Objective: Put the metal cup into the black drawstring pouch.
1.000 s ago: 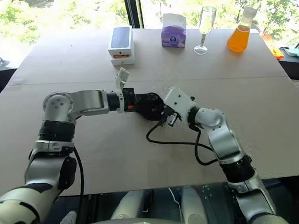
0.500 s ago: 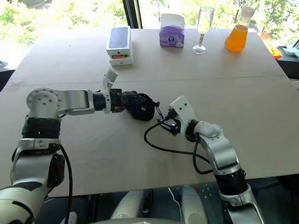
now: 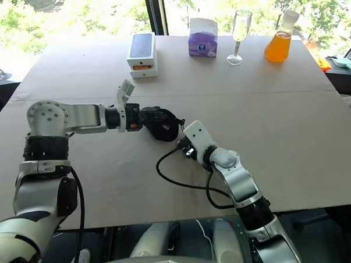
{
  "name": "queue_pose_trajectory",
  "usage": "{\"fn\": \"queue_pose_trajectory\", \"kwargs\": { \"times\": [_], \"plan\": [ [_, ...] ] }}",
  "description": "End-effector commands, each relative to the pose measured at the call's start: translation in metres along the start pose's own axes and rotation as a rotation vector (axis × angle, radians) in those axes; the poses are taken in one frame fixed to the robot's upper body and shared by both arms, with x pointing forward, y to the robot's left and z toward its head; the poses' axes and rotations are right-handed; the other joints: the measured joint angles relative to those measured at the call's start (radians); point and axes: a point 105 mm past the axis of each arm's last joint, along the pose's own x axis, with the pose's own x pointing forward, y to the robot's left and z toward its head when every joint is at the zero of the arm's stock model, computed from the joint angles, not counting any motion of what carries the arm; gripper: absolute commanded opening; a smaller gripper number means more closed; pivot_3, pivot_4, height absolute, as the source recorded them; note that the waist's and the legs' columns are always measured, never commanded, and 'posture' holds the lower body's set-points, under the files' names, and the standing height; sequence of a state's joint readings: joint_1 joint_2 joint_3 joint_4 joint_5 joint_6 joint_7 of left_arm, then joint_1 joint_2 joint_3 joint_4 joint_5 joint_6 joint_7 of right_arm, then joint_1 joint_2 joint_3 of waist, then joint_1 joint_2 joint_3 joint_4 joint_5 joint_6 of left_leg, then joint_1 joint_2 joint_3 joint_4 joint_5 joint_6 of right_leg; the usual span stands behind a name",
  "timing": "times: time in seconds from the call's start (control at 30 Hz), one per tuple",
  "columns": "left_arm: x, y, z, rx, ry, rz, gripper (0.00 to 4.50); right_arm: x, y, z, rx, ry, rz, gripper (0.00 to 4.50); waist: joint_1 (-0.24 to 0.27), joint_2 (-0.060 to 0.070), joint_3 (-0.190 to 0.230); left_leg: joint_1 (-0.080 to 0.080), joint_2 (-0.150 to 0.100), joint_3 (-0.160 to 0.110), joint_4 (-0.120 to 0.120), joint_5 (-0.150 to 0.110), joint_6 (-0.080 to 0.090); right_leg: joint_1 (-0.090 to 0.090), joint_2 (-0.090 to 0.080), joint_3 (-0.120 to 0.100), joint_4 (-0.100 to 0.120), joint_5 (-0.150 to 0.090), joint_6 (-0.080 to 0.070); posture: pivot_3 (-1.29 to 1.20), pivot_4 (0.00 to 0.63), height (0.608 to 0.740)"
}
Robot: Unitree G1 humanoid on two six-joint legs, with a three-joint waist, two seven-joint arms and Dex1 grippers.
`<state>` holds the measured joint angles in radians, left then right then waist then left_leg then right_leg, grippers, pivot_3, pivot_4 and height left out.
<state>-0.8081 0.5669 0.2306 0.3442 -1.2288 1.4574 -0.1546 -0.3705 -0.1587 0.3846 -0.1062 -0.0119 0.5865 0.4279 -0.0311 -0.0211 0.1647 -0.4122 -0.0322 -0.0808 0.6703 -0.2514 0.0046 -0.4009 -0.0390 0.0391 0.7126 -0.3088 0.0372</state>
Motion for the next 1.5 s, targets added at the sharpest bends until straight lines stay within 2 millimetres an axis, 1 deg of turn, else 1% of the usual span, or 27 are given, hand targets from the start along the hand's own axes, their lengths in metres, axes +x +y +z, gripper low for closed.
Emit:
{"fn": "queue_pose_trajectory", "kwargs": {
  "times": [0.03, 0.07, 0.13, 0.2, 0.27, 0.33, 0.4, 0.47, 0.57, 0.6, 0.63, 0.67, 0.7, 0.8, 0.9, 0.93, 0.97, 1.03, 1.13, 1.17, 1.27, 1.33, 1.37, 1.4, 1.43, 1.47, 1.5],
  "plan": [
    [-0.006, -0.008, 0.007, 0.029, -0.033, -0.024, 0.0, -0.013, -0.021, -0.053, 0.009, 0.198, -0.088, 0.36, 0.006, 0.0, 0.0, 0.0, -0.001, 0.0, 0.0, 0.0, 0.0, 0.001, 0.0, 0.0, 0.0, 0.0, 0.0, 0.0, 0.15, 0.74],
    [-0.006, -0.008, 0.007, 0.032, -0.034, -0.024, 0.0, -0.014, -0.025, -0.055, -0.001, 0.206, -0.102, 0.02, 0.01, 0.0, 0.0, 0.0, -0.001, -0.001, 0.001, 0.0, 0.0, 0.002, -0.001, -0.001, 0.0, 0.0, 0.0, 0.0, 0.15, 0.74],
    [-0.006, -0.008, 0.006, 0.04, -0.034, -0.028, 0.0, -0.017, -0.035, -0.055, -0.02, 0.205, -0.135, 0.02, 0.019, 0.0, 0.0, 0.004, -0.001, -0.001, 0.0, 0.0, 0.0, 0.006, -0.001, -0.002, -0.001, 0.0, 0.0, 0.0, 0.15, 0.74],
    [-0.007, -0.009, 0.005, 0.054, -0.037, -0.035, 0.0, -0.025, -0.054, -0.047, -0.07, 0.187, -0.193, 0.02, 0.024, 0.0, 0.0, 0.007, -0.001, -0.003, 0.0, 0.0, 0.0, 0.009, -0.001, -0.003, -0.001, 0.0, 0.0, 0.0, 0.15, 0.74],
    [-0.008, -0.01, 0.005, 0.075, -0.048, -0.05, 0.0, -0.036, -0.073, -0.034, -0.132, 0.164, -0.246, 0.02, 0.025, 0.0, 0.0, 0.012, -0.002, -0.003, -0.001, 0.0, 0.0, 0.015, -0.001, -0.003, -0.003, 0.0, 0.0, 0.0, 0.15, 0.74],
    [-0.008, -0.015, 0.005, 0.107, -0.067, -0.074, 0.0, -0.045, -0.087, -0.021, -0.199, 0.136, -0.277, 0.02, 0.025, 0.0, 0.0, 0.014, -0.003, -0.004, -0.001, 0.0, 0.001, 0.019, -0.001, -0.005, -0.005, 0.0, 0.0, 0.0, 0.15, 0.74],
    [-0.008, -0.019, 0.003, 0.146, -0.066, -0.091, 0.0, -0.052, -0.095, -0.008, -0.247, 0.111, -0.296, 0.02, 0.019, 0.0, 0.001, 0.014, -0.003, -0.005, -0.001, 0.0, 0.0, 0.02, -0.001, -0.006, -0.005, 0.0, 0.0, 0.0, 0.15, 0.74],
    [-0.006, -0.023, -0.001, 0.202, -0.061, -0.107, 0.0, -0.061, -0.105, 0.013, -0.319, 0.068, -0.324, 0.02, 0.014, 0.0, 0.002, 0.014, -0.001, -0.005, -0.003, 0.0, 0.0, 0.019, -0.001, -0.005, -0.006, 0.0, 0.0, 0.0, 0.15, 0.74],
    [-0.004, -0.026, -0.004, 0.355, -0.091, -0.094, 0.0, -0.072, -0.11, 0.041, -0.394, 0.004, -0.342, 0.02, 0.0, 0.001, 0.002, 0.012, 0.0, -0.002, -0.006, 0.0, 0.0, 0.014, 0.0, -0.002, -0.006, 0.0, 0.0, 0.0, 0.15, 0.74],
    [-0.004, -0.03, -0.007, 0.404, -0.087, -0.114, 0.6, -0.075, -0.11, 0.048, -0.418, -0.012, -0.344, 0.0, -0.005, 0.001, 0.002, 0.011, 0.001, -0.001, -0.008, 0.0, 0.0, 0.014, 0.001, -0.001, -0.007, 0.0, 0.0, 0.0, 0.15, 0.74],
    [-0.004, -0.033, -0.01, 0.448, -0.08, -0.134, 0.9, -0.077, -0.109, 0.055, -0.446, -0.026, -0.344, 0.0, -0.008, 0.001, 0.002, 0.011, 0.001, 0.0, -0.009, 0.0, 0.0, 0.014, 0.001, 0.0, -0.009, 0.0, 0.0, 0.0, 0.15, 0.74],
    [-0.002, -0.034, -0.013, 0.514, -0.075, -0.128, 1.37, -0.079, -0.109, 0.061, -0.462, -0.041, -0.352, 0.0, -0.008, 0.001, 0.002, 0.011, 0.001, 0.001, -0.011, 0.0, 0.0, 0.014, 0.001, 0.001, -0.011, 0.0, 0.0, 0.0, 0.15, 0.74],
    [-0.001, -0.034, -0.015, 0.569, -0.074, -0.119, 2.04, -0.081, -0.109, 0.065, -0.473, -0.052, -0.358, 0.0, -0.008, 0.001, 0.002, 0.011, 0.001, 0.001, -0.013, 0.0, 0.0, 0.014, 0.001, 0.001, -0.014, 0.0, 0.0, 0.0, 0.15, 0.74],
    [0.001, -0.047, -0.022, 0.715, -0.079, -0.182, 3.32, -0.087, -0.109, 0.08, -0.546, -0.09, -0.381, 0.0, -0.006, 0.001, 0.003, 0.011, 0.001, 0.001, -0.017, 0.0, 0.0, 0.013, 0.0, 0.001, -0.018, 0.0, 0.0, 0.0, 0.15, 0.74],
    [0.005, -0.067, -0.02, 0.795, -0.124, -0.253, 3.32, -0.094, -0.107, 0.096, -0.599, -0.136, -0.397, 0.0, -0.004, 0.001, 0.002, 0.005, 0.001, 0.001, -0.017, 0.0, 0.0, 0.007, 0.0, 0.001, -0.018, 0.0, 0.0, 0.0, 0.15, 0.74],
    [0.008, -0.073, -0.018, 0.856, -0.138, -0.257, 3.32, -0.097, -0.104, 0.104, -0.621, -0.162, -0.398, 0.0, -0.003, 0.001, 0.002, -0.001, 0.001, 0.001, -0.014, 0.0, 0.0, 0.002, 0.0, 0.001, -0.017, 0.0, 0.0, 0.0, 0.15, 0.74],
    [0.012, -0.078, -0.017, 0.911, -0.149, -0.258, 3.32, -0.099, -0.103, 0.11, -0.637, -0.182, -0.399, 0.0, -0.001, 0.001, 0.003, -0.002, 0.001, 0.0, -0.014, 0.0, 0.0, 0.001, 0.0, 0.0, -0.016, 0.0, 0.0, 0.0, 0.15, 0.74],
    [0.016, -0.084, -0.014, 0.98, -0.175, -0.251, 3.32, -0.103, -0.099, 0.122, -0.653, -0.219, -0.401, 0.0, -0.001, 0.001, 0.002, -0.004, 0.001, 0.001, -0.013, 0.0, 0.0, 0.0, 0.0, 0.0, -0.016, 0.0, 0.0, 0.0, 0.15, 0.74],
    [0.02, -0.086, -0.011, 1.069, -0.193, -0.242, 3.32, -0.106, -0.095, 0.132, -0.666, -0.251, -0.402, 0.0, -0.003, 0.001, 0.002, -0.004, 0.001, 0.001, -0.013, 0.0, 0.0, 0.0, 0.0, 0.0, -0.016, 0.0, 0.0, 0.0, 0.15, 0.74],
    [0.02, -0.084, -0.014, 1.063, -0.16, -0.245, 3.32, -0.107, -0.095, 0.136, -0.66, -0.269, -0.41, 0.0, -0.004, 0.001, 0.002, -0.004, 0.001, 0.001, -0.013, 0.0, 0.0, 0.0, 0.001, 0.0, -0.016, 0.0, 0.0, 0.0, 0.15, 0.74],
    [0.014, -0.056, -0.03, 0.974, -0.019, -0.234, 3.32, -0.11, -0.096, 0.141, -0.672, -0.278, -0.435, 0.0, -0.011, 0.001, 0.002, -0.004, 0.002, 0.001, -0.013, 0.0, 0.0, 0.0, 0.002, 0.001, -0.015, 0.0, 0.0, 0.0, 0.15, 0.74],
    [0.008, -0.043, -0.031, 0.87, -0.002, -0.23, 3.85, -0.112, -0.1, 0.141, -0.663, -0.278, -0.457, 0.0, -0.013, 0.002, 0.003, -0.003, 0.002, 0.002, -0.013, 0.0, 0.0, 0.0, 0.002, 0.001, -0.015, 0.0, 0.0, 0.0, 0.15, 0.74],
    [0.008, -0.029, -0.024, 0.814, -0.017, -0.16, 4.08, -0.112, -0.102, 0.141, -0.666, -0.272, -0.465, 0.0, -0.011, 0.002, 0.003, -0.002, 0.002, 0.002, -0.013, 0.0, 0.0, -0.001, 0.002, 0.001, -0.015, 0.0, 0.0, 0.0, 0.15, 0.74],
    [0.009, -0.011, -0.015, 0.747, -0.023, -0.061, 4.48, -0.114, -0.106, 0.141, -0.671, -0.267, -0.485, 0.0, -0.009, 0.002, 0.003, -0.003, 0.002, 0.002, -0.013, 0.0, 0.001, -0.001, 0.002, 0.001, -0.015, 0.0, 0.0, 0.0, 0.15, 0.74],
    [0.008, 0.0, -0.007, 0.673, -0.04, 0.002, 4.48, -0.116, -0.11, 0.14, -0.672, -0.261, -0.5, 0.0, -0.006, 0.002, 0.003, -0.003, 0.002, 0.001, -0.012, 0.0, 0.001, 0.0, 0.002, 0.0, -0.014, 0.0, 0.0, 0.0, 0.15, 0.74],
    [0.007, 0.001, 0.0, 0.608, -0.071, 0.008, 4.48, -0.118, -0.112, 0.14, -0.673, -0.255, -0.509, 0.0, -0.003, 0.002, 0.003, -0.003, 0.002, 0.0, -0.011, 0.0, 0.001, 0.0, 0.003, 0.0, -0.014, 0.0, 0.0, 0.0, 0.15, 0.74],
    [0.005, -0.006, 0.007, 0.591, -0.112, -0.022, 4.48, -0.119, -0.114, 0.14, -0.673, -0.254, -0.516, 0.0, -0.003, 0.001, 0.003, -0.004, 0.002, -0.001, -0.008, 0.0, 0.001, 0.0, 0.004, -0.002, -0.013, 0.0, 0.0, 0.0, 0.15, 0.74]
  ]
}}
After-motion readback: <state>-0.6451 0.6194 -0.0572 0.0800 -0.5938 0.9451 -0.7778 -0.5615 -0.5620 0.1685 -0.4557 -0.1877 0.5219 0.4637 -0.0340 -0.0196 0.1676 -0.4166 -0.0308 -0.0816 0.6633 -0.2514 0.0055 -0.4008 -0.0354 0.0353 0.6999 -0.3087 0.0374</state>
